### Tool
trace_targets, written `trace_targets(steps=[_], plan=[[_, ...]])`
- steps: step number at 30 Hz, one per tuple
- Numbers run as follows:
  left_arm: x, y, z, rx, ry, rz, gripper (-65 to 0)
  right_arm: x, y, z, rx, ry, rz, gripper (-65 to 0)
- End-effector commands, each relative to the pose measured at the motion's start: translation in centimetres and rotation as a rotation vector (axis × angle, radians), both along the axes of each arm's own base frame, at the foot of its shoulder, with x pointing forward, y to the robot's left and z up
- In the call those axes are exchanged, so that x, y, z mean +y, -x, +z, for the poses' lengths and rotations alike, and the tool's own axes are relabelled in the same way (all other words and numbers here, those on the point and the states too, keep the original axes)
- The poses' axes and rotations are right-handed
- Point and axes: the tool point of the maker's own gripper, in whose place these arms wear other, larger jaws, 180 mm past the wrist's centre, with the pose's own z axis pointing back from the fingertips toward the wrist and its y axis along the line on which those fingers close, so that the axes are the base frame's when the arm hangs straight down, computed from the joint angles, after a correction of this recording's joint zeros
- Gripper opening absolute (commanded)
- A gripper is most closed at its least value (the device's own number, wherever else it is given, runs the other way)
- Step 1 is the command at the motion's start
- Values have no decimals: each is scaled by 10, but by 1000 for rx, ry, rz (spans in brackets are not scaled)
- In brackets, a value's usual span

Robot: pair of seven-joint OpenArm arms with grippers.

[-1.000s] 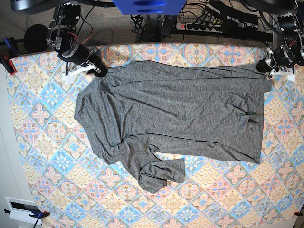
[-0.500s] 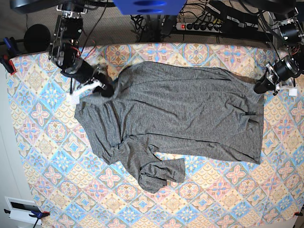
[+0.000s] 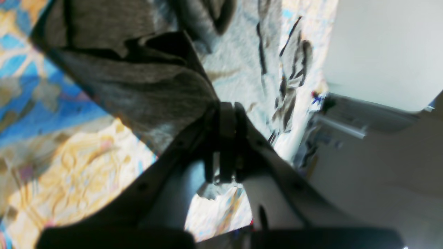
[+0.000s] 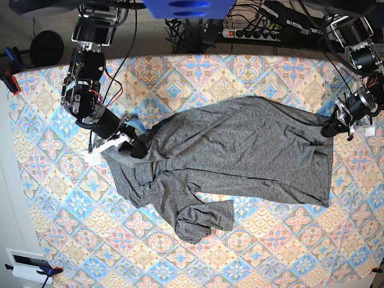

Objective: Layout the t-shirt on the table in an organized manner, then fold the t-shirt properly
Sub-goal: 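Lift the shoulder corners and pull them apart to spread the shirt, then hold the shoulder corners and drag the shirt away from the hem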

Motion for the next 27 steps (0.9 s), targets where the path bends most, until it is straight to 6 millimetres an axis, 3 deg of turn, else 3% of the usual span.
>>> trace_targets(steps=[1,5,9,16,19,23,27], plan=[[9,-6,8,-18,1,14,-650,-3,-5,2,-8,-8,-6,-650],[18,-13,4,10,-34,39,-650,-5,-10,-21,60,-35,-23,-650],[29,-19,1,38,-121,42,-650,-8,-3,-46,136,-54,-39,-650],[55,-21,-8,65,-257,125,-650,-28,-13,-50,149,-43,-74,-650],[62,-15,-27,120,-247,160,-650,-40,-10,-58,176,-38,-96,-650],[66,-10,-53,194,-174,204,-650,-48,-9,-60,183,-25,-105,-650],[63,-15,-53,188,-162,205,-650,-50,-9,-60,182,-21,-106,-650]])
